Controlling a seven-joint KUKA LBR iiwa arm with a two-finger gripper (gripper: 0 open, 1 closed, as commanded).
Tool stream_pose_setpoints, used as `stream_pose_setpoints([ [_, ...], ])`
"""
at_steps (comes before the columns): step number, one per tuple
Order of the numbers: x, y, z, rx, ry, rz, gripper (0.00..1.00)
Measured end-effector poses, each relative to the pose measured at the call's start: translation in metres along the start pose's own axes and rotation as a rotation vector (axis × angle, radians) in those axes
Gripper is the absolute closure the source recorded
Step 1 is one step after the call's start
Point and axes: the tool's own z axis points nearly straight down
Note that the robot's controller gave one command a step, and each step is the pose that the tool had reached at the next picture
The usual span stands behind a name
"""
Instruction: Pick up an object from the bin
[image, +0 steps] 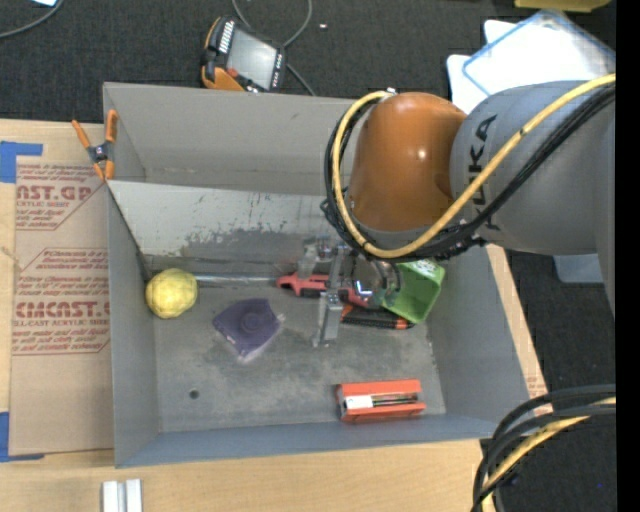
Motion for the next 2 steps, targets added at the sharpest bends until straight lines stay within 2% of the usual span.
stream_pose_setpoints([
  [1, -0.002, -0.001, -0.005, -0.001, -0.008, 0.001, 0.00],
  [2, -0.020, 0.043, 0.105, 0.000, -0.009, -0.371, 0.00],
])
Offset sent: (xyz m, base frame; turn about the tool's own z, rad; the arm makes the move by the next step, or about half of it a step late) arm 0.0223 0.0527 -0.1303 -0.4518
